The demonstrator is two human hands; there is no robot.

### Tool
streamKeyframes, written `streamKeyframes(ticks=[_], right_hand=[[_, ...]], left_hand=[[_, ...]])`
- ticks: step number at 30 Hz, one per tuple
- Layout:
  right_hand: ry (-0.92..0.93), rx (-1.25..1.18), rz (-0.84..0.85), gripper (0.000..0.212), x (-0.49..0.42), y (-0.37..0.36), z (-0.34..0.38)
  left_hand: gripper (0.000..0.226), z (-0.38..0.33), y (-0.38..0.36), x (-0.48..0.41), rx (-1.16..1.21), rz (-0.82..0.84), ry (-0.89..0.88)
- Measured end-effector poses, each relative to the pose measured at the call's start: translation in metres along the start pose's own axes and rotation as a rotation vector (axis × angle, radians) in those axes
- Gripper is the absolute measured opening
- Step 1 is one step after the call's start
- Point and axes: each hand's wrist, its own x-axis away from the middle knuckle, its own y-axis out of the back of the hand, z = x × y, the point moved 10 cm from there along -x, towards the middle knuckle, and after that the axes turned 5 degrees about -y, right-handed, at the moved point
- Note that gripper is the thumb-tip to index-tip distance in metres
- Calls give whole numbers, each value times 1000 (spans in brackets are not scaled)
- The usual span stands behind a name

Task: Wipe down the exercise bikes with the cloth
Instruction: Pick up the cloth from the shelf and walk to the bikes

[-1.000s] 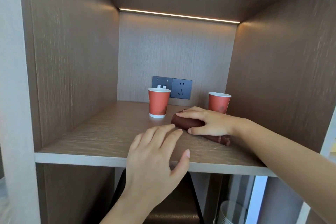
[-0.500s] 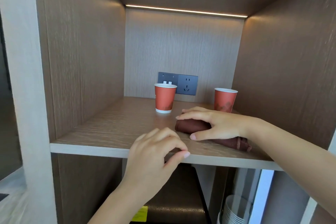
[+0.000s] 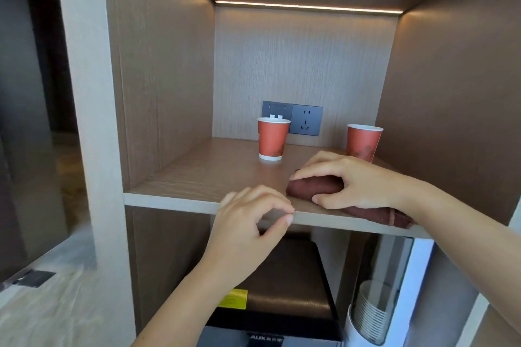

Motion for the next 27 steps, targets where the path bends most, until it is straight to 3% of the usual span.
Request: streamKeyframes(ticks=[6,14,20,27], right_hand=[[20,39,-130,44,20,5,25],[123,63,-285,45,49,-17,95],[196,-281,-450,48,82,-50,162],[411,-526,-375,48,122,-117,289]], left_hand=[[8,3,33,35,57,-75,111],[11,-18,97,100,-127,-146,168],[27,-62,156,163,-296,-146,208],[24,-117,245,257,-628,-175,290]])
